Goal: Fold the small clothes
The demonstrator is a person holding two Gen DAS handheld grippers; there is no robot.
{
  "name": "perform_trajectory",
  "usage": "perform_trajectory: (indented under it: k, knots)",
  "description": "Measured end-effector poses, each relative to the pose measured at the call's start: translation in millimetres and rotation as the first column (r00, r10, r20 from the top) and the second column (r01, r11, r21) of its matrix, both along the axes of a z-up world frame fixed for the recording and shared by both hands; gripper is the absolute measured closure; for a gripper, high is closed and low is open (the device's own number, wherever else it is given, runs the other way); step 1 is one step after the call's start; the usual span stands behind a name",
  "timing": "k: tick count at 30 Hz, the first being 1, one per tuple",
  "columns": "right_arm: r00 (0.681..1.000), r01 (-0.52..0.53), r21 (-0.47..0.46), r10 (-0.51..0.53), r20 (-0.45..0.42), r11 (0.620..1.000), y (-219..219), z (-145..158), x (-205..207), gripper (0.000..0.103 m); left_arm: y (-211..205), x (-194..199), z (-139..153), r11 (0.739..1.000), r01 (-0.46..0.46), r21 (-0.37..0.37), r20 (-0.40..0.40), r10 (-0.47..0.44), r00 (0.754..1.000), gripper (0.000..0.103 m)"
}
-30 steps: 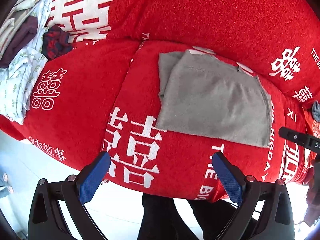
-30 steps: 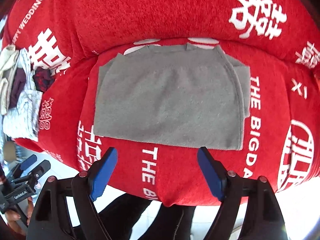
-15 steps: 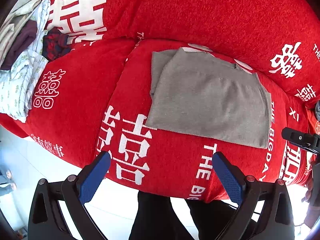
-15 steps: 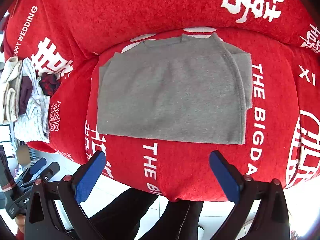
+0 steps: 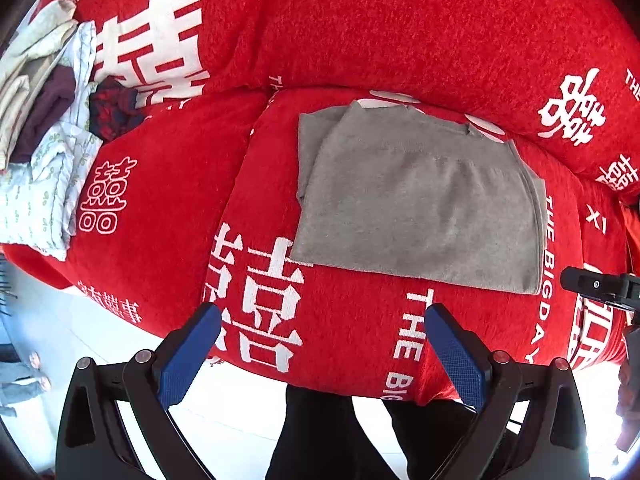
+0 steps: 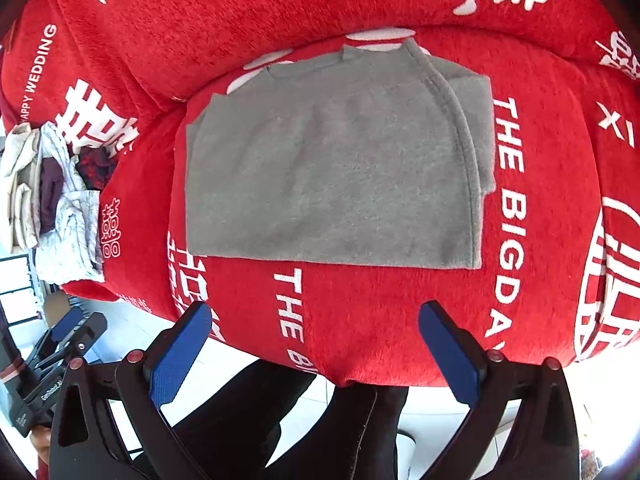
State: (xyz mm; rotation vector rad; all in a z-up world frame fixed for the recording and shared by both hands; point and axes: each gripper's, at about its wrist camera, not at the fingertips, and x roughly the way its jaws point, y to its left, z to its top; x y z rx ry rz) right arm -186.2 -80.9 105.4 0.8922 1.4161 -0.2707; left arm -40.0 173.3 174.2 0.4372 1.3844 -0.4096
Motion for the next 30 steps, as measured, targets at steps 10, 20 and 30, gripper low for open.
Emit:
perform_trajectory:
  k: [10, 20, 30]
  knots:
    - [0.998, 0.056, 0.038, -0.056, 0.010, 0.998, -16, -10, -9, 0.000, 1, -6, 3, 0.999, -0.022, 0.036, 0.008, 0.022, 1.000, 0.001]
    - [0.991, 0.131, 0.100, -0.132, 0.000, 0.986, -24, -32, -25, 0.000, -5, -35, -7, 0.991, 0.075, 0.109, -0.008, -0.075, 0.997, 0.001]
    - [0.968, 0.249, 0.060, -0.246, -0.051, 0.967, -7, -40, -29, 0.000, 6, -18, -35, 0.979, 0.188, 0.076, -0.077, -0.182, 0.980, 0.001]
